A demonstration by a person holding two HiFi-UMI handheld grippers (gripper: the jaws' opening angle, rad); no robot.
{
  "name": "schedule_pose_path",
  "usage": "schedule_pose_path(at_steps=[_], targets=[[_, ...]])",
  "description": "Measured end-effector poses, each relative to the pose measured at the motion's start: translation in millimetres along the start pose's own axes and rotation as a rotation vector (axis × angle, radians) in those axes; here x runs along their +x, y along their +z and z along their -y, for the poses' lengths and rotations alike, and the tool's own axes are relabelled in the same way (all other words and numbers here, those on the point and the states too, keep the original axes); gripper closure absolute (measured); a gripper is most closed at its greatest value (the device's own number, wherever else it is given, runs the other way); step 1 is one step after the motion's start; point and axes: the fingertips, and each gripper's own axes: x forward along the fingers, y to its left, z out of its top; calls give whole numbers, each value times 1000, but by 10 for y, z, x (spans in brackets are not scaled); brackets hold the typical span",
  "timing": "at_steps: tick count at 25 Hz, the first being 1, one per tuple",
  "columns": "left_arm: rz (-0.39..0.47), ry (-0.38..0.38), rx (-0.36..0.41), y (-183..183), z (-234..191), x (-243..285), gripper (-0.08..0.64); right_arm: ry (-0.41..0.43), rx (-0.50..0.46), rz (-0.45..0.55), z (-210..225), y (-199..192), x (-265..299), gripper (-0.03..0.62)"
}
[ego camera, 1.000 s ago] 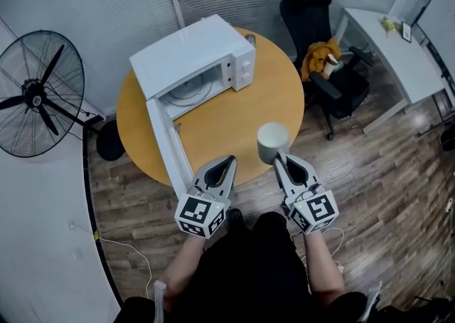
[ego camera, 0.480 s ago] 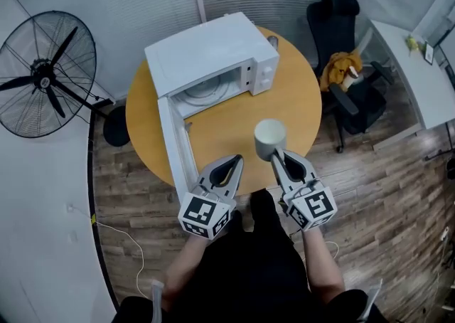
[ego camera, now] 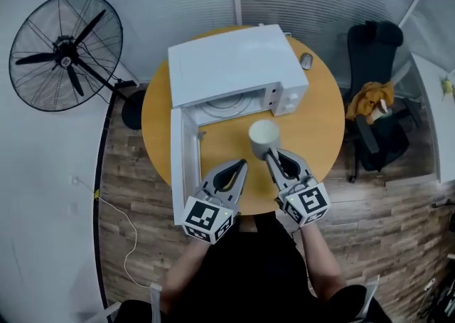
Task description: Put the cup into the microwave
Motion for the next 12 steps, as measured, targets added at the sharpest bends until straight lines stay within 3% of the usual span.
schedule_pose_path(at_steps=[12], targets=[[5, 221, -41, 41, -467, 316, 565, 182, -30, -88, 438, -400, 791, 541]])
